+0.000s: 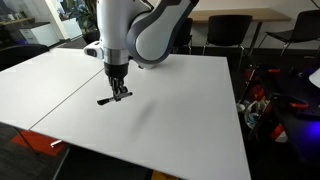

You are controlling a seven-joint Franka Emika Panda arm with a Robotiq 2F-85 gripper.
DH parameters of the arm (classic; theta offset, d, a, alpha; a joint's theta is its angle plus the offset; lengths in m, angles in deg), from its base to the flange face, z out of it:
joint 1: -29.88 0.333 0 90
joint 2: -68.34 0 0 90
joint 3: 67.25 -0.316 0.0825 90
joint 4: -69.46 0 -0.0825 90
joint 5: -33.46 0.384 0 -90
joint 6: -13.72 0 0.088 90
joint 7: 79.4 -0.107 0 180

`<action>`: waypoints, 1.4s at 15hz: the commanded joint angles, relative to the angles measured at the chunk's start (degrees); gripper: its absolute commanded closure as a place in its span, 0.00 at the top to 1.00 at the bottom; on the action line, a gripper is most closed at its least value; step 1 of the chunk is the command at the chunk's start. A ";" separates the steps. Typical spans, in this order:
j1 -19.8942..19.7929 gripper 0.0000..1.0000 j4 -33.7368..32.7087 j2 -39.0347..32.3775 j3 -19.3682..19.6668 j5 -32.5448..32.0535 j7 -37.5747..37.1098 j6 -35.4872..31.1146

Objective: Move the marker to the left

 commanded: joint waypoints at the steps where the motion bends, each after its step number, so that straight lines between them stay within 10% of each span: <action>1: 2.86 0.05 -6.07 -3.31 -0.22 -2.35 -2.11 4.04; 12: 5.14 0.05 -11.20 -8.04 -1.93 -5.57 2.33 9.64; 13: 5.06 0.44 -11.36 -8.29 -2.05 -5.51 2.92 9.79; 21: 6.01 0.96 -2.96 -1.60 -1.36 -5.76 -0.92 5.53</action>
